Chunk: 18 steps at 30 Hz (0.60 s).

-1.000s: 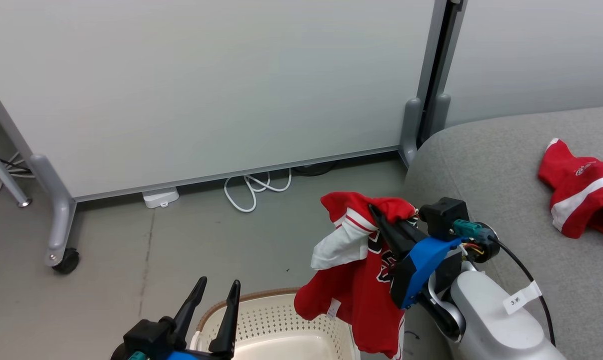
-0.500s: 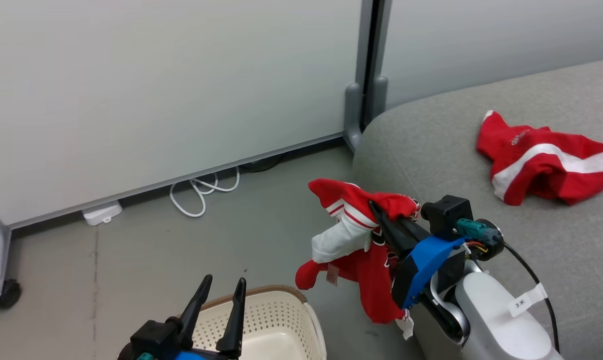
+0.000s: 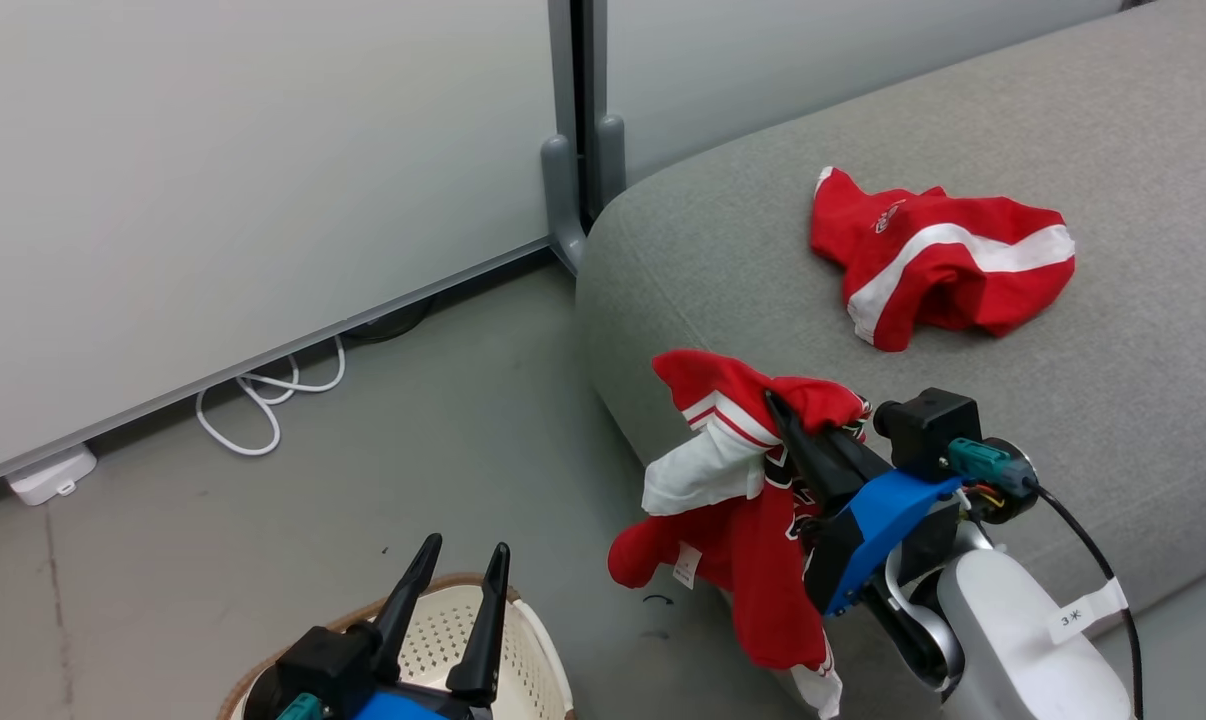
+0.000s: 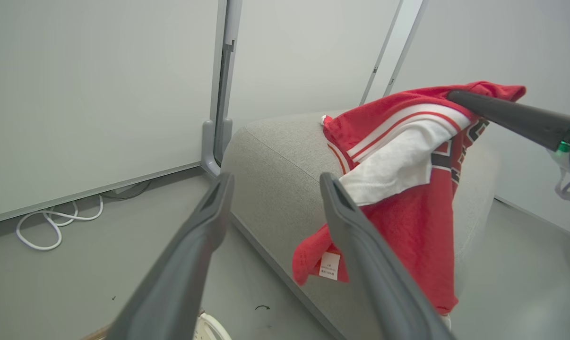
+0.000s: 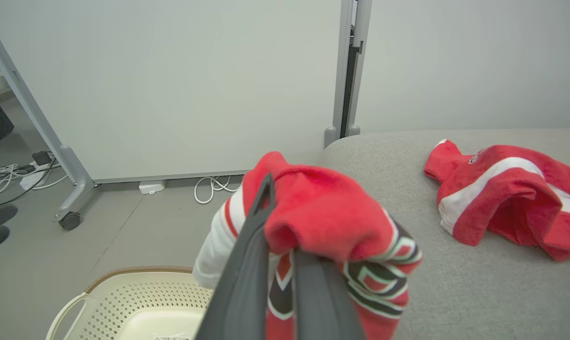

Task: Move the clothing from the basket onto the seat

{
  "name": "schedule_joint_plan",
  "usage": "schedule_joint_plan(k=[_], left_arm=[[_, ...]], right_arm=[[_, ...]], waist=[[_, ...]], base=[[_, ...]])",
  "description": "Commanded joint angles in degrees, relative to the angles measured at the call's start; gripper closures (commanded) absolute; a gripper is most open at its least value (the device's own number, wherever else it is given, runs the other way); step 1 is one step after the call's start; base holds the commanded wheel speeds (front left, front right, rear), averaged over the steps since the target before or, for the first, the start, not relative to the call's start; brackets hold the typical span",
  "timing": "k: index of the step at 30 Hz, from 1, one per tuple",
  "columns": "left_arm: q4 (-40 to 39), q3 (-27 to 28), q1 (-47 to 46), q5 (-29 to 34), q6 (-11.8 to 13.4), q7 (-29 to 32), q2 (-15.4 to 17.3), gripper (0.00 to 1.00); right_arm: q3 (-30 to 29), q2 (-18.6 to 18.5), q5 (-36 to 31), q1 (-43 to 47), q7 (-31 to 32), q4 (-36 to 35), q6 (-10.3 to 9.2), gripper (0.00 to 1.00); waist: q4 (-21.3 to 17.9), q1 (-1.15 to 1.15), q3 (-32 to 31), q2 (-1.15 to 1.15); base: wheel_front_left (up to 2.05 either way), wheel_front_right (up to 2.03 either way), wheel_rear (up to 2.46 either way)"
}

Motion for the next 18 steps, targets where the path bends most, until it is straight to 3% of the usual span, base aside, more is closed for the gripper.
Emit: schedule_joint_plan(k=[1, 11, 18], left_arm=[[-0.2, -0.1, -0.9, -0.2, -0.1, -0.1, 0.4, 0.0], [-0.5, -0.8, -1.3, -0.4, -0.1, -0.1, 0.8, 0.0], [-1.4, -1.1, -1.9, -0.1, -0.1, -0.1, 1.6, 0.0]], right_arm=[[-0.5, 0.2, -0.3, 0.8, 0.1, -0.6, 0.03, 1.0], [-1.7, 1.0, -0.9, 1.4, 0.5, -1.9, 0.03, 1.0], [-5.4, 1.7, -0.8, -2.7, -0.3, -1.2, 0.03, 1.0]], waist=[[-1.4, 0.0, 0.6, 0.0], [-3.0, 0.0, 1.4, 0.0], [-2.2, 0.0, 3.8, 0.0]], base=[[0.0, 0.0, 0.0], [0.0, 0.0, 0.0], [0.0, 0.0, 0.0]])
